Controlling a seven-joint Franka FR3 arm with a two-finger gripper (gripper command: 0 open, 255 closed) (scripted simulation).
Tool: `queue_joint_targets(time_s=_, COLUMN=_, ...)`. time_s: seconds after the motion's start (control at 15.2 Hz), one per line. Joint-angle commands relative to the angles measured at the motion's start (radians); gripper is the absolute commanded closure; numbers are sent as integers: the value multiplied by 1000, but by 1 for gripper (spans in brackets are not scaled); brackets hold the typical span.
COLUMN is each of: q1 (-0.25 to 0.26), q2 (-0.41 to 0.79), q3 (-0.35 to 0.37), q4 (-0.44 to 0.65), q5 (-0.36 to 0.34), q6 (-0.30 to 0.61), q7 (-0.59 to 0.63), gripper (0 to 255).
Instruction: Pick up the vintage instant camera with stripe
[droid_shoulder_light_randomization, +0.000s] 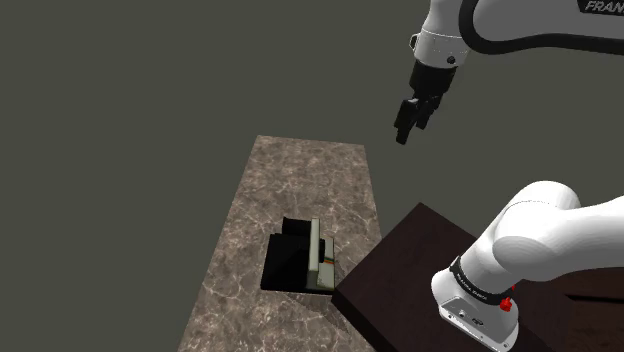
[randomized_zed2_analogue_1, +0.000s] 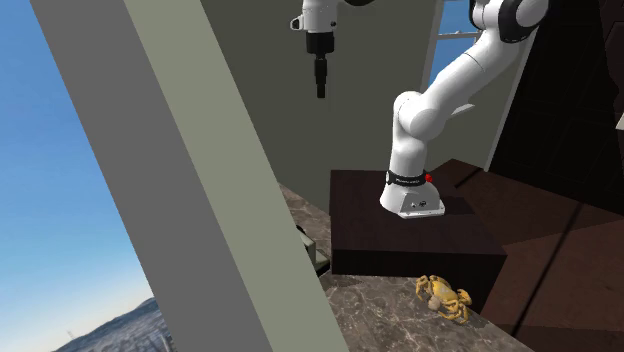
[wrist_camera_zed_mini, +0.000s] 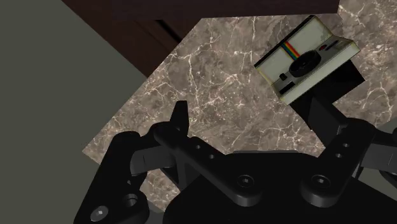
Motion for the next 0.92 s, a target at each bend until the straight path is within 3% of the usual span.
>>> queue_joint_targets(time_s=0.0, q1=0, q2=0, q3=0, q4=0, q5=0, q6=0, q7=0, gripper=0)
queue_joint_targets(time_s=0.46, q1=5, q2=-37, q3=145, q4=-199, q5=122, q6=173, q7=257, gripper=0)
queue_joint_targets(time_s=0.86, q1=20, q2=25, q3=297, q4=-309, q5=242, q6=359, q7=479, gripper=0)
